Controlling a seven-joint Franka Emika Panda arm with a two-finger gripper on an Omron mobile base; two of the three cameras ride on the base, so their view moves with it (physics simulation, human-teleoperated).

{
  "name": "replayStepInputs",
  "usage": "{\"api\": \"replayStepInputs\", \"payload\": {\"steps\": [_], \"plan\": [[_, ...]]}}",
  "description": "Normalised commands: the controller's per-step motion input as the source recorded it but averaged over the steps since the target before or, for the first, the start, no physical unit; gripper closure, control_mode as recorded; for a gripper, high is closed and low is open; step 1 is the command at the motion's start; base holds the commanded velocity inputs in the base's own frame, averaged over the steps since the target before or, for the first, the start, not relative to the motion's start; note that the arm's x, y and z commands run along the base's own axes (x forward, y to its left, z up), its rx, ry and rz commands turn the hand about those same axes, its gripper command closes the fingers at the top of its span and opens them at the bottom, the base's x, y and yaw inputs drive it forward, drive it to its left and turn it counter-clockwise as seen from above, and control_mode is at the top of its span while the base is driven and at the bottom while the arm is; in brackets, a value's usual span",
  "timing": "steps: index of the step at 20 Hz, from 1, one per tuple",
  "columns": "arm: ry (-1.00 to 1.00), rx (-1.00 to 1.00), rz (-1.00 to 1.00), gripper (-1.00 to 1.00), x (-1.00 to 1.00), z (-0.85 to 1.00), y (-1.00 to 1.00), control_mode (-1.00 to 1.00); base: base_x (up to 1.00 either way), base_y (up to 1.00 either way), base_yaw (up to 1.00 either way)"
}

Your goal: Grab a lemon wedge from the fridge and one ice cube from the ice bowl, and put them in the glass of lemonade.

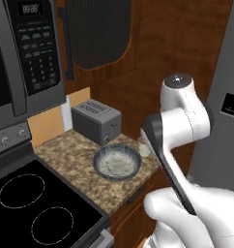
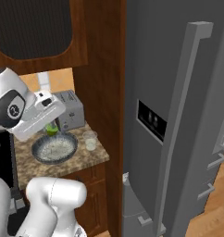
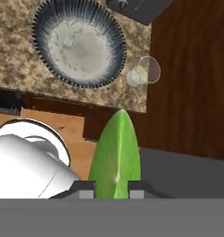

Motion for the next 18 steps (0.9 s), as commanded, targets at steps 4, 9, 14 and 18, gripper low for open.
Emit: {"api": "replayStepInputs", "payload": {"steps": [4, 9, 14, 18], "plan": [[-0.03, -0.38, 0.73, 1.0, -0.37, 0.0, -0.28, -1.0, 0.0, 0.0, 0.0], [-0.05, -0.34, 0.83, 1.0, -0.31, 0.0, -0.27, -1.0, 0.0, 0.0, 0.0], [0.0, -0.38, 0.8, 1.0, -0.41, 0.0, -0.08, -1.0, 0.0, 0.0, 0.0], [0.09, -0.53, 0.66, 1.0, -0.2, 0.05, 0.0, -1.0, 0.0, 0.0, 0.0]]}}
